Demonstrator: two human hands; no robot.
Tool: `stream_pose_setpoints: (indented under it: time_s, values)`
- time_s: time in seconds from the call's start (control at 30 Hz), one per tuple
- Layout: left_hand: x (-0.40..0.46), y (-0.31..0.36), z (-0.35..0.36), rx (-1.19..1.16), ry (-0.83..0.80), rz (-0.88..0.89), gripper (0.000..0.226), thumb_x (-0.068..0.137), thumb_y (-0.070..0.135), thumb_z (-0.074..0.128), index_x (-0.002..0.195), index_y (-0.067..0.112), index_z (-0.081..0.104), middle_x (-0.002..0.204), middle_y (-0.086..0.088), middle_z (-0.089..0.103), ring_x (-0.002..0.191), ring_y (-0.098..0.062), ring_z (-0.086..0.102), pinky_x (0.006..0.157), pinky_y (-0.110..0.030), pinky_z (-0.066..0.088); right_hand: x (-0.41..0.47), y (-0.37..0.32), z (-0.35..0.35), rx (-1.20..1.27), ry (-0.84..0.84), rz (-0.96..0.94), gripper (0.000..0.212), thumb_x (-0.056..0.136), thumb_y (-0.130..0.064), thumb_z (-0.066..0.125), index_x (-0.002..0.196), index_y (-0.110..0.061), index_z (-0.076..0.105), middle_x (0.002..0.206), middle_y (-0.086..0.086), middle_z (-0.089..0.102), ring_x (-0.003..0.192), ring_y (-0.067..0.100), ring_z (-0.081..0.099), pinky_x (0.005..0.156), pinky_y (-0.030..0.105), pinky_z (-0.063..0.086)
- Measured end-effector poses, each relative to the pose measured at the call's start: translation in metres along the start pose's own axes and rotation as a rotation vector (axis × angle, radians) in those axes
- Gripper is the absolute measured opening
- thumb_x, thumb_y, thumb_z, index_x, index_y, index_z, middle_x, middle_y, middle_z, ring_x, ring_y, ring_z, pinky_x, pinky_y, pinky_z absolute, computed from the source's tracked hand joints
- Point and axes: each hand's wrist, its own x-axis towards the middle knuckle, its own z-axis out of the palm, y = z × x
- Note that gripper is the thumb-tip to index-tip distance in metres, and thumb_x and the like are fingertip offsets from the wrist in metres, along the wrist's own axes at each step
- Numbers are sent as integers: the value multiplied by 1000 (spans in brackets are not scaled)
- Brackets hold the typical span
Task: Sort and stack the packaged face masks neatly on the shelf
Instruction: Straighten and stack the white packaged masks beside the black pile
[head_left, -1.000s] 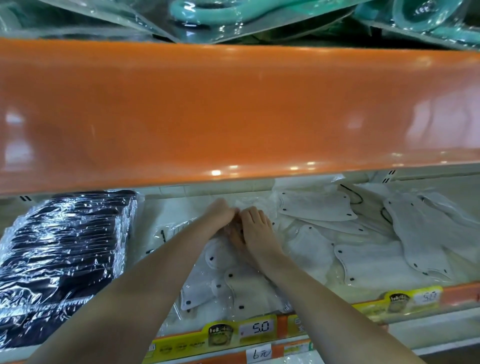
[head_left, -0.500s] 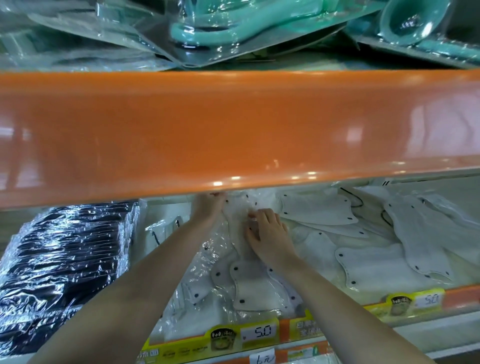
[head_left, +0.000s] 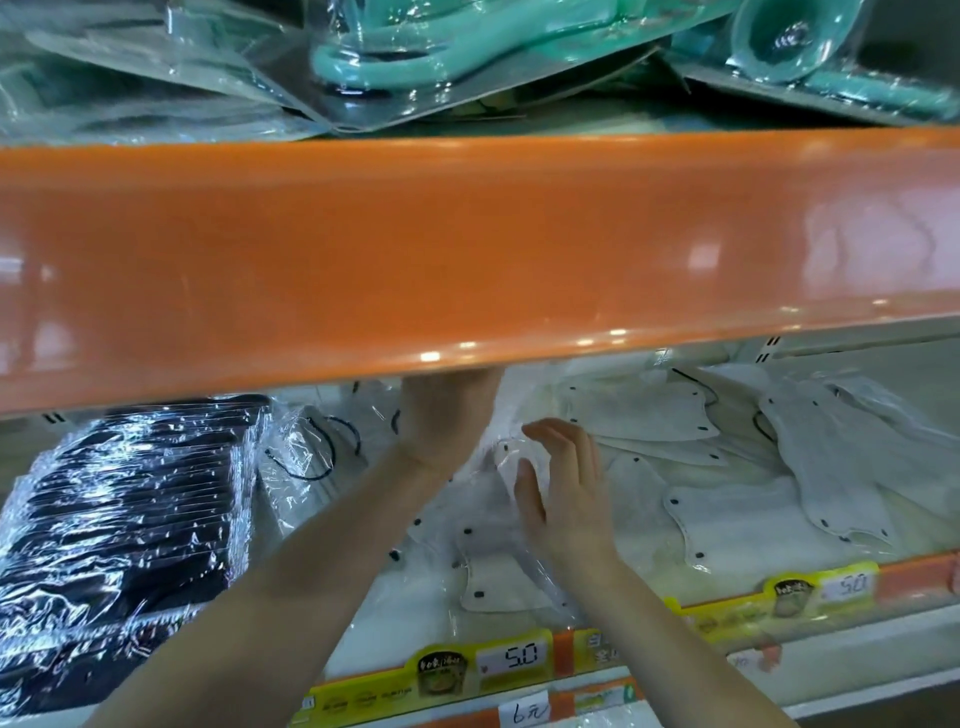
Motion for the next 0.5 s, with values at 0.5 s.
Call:
stream_pose_setpoints:
  time_s: [0.5]
  values:
    - [-103, 43, -4, -217, -723, -40, 34, 79, 38, 48, 99, 24, 71, 114, 7, 66, 106, -12, 61, 77, -22, 50, -30, 23, -25, -329, -330, 160, 36, 82, -30, 44, 112, -15, 55, 118, 5, 58, 107, 23, 55, 92, 33, 41]
